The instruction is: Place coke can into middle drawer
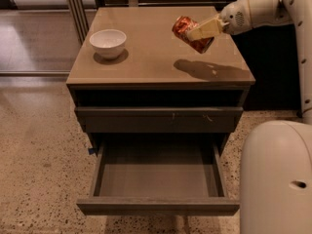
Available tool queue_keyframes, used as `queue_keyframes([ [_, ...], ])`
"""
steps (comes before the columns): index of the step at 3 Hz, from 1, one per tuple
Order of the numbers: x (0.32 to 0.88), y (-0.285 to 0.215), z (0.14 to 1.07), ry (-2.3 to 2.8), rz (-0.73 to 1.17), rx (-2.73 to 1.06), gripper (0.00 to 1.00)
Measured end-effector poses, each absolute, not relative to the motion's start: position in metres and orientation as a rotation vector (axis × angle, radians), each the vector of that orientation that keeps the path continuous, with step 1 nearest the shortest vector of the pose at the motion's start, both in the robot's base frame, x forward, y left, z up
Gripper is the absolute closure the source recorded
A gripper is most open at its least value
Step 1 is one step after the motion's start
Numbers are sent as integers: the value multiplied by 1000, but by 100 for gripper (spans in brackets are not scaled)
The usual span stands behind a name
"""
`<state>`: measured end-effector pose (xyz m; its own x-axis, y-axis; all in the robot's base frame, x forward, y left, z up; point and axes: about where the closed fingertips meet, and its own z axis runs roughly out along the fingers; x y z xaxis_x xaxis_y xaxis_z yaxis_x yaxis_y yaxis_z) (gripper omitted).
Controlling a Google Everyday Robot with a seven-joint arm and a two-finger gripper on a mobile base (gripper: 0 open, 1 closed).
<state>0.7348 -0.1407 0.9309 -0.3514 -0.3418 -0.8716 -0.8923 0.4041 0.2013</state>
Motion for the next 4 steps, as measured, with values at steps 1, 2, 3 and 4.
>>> queue_keyframes([
  [1, 692, -144, 957, 1702, 1072, -1088, 100],
  [2, 690, -138, 958, 1676, 1104, -1083, 100],
  [3, 690, -138, 958, 1676, 1104, -1083, 100],
  [4, 684, -132, 955, 1657, 1124, -1073, 100],
])
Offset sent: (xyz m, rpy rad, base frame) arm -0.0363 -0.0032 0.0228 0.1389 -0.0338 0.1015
